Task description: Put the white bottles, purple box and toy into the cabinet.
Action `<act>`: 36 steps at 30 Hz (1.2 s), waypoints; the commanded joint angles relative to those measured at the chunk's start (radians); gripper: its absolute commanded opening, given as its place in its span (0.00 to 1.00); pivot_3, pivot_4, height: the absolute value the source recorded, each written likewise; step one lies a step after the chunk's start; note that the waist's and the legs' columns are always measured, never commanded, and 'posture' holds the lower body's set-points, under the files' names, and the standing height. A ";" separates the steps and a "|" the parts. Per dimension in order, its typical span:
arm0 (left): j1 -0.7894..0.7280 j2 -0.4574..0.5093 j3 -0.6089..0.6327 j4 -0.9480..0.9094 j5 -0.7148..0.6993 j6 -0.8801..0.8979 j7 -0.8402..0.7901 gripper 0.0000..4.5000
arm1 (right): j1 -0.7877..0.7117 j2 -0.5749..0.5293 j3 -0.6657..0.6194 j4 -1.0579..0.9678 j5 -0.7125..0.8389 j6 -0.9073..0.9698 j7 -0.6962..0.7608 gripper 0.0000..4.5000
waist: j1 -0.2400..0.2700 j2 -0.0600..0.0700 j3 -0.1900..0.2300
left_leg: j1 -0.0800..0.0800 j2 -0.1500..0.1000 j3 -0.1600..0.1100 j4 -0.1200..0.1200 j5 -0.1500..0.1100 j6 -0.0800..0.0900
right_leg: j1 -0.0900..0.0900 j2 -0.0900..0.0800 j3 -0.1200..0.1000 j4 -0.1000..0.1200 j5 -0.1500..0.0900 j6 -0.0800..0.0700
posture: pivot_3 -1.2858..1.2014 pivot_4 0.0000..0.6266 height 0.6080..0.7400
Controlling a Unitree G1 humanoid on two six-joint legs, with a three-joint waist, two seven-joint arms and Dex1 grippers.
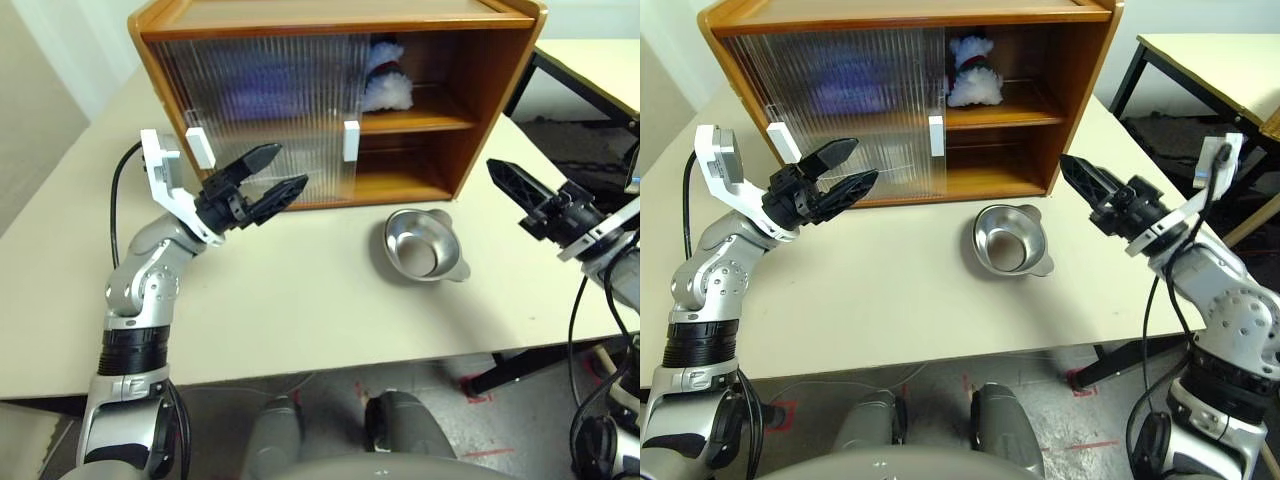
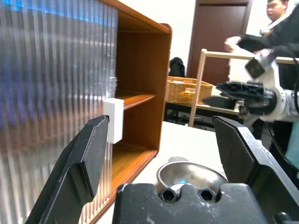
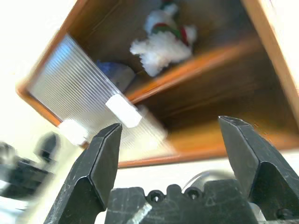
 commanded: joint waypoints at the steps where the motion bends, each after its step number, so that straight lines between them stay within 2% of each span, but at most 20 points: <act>1: -0.013 0.004 -0.010 0.024 0.011 0.007 -0.014 1.00 | 0.068 0.016 -0.061 0.023 0.288 0.022 -0.175 0.99 | -0.005 0.000 0.000 | 0.000 0.000 0.000 0.000 0.000 0.000 | 0.000 0.000 0.000 0.000 0.000 0.000 | 0.49 0.00 1.00; 7: -0.013 0.013 -0.007 0.020 0.008 0.015 -0.016 1.00 | 0.237 -0.005 -0.020 0.110 0.569 0.012 -0.284 0.99 | -0.007 0.000 0.000 | 0.000 0.000 -0.001 0.000 0.000 0.000 | 0.002 0.000 0.000 -0.002 0.000 0.000 | 0.49 0.00 1.00; 14: -0.006 0.026 0.000 0.006 0.001 0.024 -0.013 1.00 | 0.339 -0.029 0.043 0.185 0.682 0.000 -0.294 0.99 | -0.008 0.000 0.000 | 0.001 0.000 -0.002 0.000 0.000 0.000 | 0.003 0.000 0.000 -0.005 -0.001 -0.002 | 0.50 0.01 1.00; 24: 0.000 0.043 0.014 -0.014 -0.002 0.040 -0.007 1.00 | 0.422 -0.031 0.129 0.251 0.616 -0.006 -0.235 0.99 | 0.001 0.000 0.002 | 0.000 0.000 -0.002 0.000 -0.001 0.000 | 0.004 0.000 0.000 -0.008 -0.004 -0.006 | 0.51 0.02 1.00; 36: -0.001 0.053 0.021 -0.026 0.002 0.052 -0.008 1.00 | 0.390 -0.003 0.173 0.242 0.601 -0.037 -0.271 0.99 | 0.001 0.000 0.002 | -0.001 0.000 -0.002 -0.001 -0.001 0.001 | 0.004 0.000 0.000 -0.011 -0.003 -0.005 | 0.52 0.01 1.00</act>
